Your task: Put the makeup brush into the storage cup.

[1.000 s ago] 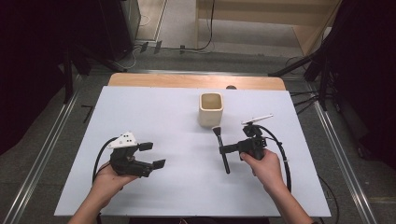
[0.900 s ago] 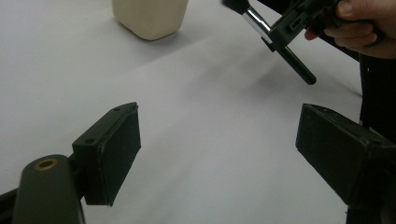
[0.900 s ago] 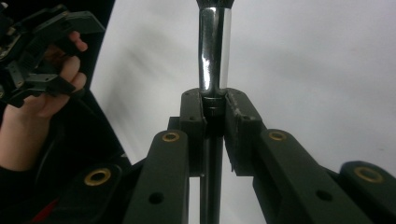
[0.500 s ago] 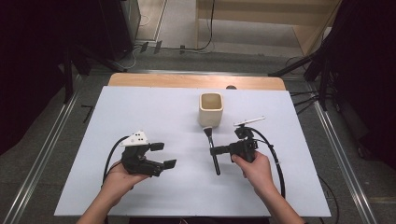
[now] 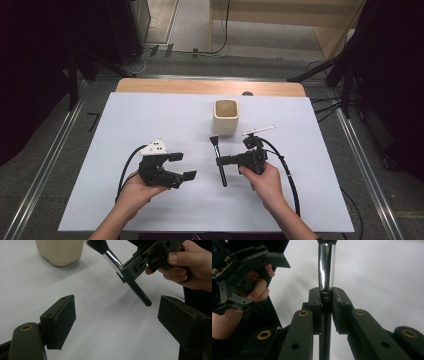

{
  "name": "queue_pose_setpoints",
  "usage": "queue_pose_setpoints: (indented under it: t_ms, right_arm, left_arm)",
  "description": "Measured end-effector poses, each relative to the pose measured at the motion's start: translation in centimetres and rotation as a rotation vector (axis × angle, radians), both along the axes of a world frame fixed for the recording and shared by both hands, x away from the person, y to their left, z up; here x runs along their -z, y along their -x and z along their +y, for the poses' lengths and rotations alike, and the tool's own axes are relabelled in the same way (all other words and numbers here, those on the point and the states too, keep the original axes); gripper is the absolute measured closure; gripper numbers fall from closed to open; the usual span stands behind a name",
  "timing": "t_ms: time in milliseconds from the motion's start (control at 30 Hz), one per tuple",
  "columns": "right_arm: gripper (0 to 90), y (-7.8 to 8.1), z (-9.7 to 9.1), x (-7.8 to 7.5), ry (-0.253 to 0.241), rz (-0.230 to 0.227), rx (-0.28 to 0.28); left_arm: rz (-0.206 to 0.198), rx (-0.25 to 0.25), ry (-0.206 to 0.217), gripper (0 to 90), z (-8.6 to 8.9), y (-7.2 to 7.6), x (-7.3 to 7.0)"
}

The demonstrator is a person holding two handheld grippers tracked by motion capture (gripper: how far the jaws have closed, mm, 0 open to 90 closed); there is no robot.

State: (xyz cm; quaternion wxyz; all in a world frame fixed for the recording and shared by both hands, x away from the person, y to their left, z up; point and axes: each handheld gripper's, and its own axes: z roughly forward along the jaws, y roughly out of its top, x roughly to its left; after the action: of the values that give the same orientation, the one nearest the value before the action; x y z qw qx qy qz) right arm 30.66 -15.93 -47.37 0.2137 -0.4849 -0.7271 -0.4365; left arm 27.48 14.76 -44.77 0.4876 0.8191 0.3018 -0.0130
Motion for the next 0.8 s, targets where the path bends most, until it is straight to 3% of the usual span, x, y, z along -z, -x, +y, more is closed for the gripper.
queue_pose_setpoints:
  t_ms: [467, 600, 800]
  right_arm:
    - [80.4, 0.1, 0.7, -0.1, -0.046, -0.008, 0.025]
    - [80.4, 0.2, 1.0, -0.2, -0.046, -0.023, 0.029]
    - [80.4, 0.5, 1.5, -0.4, -0.084, -0.036, 0.032]
  left_arm:
    - [0.019, 0.010, 0.007, 14.7, -1.5, -0.1, 0.3]
    - [0.040, 0.015, 0.009, 15.4, -1.9, -0.1, 0.5]
    - [0.087, 0.022, 0.030, 19.9, -2.3, -0.2, 0.7]
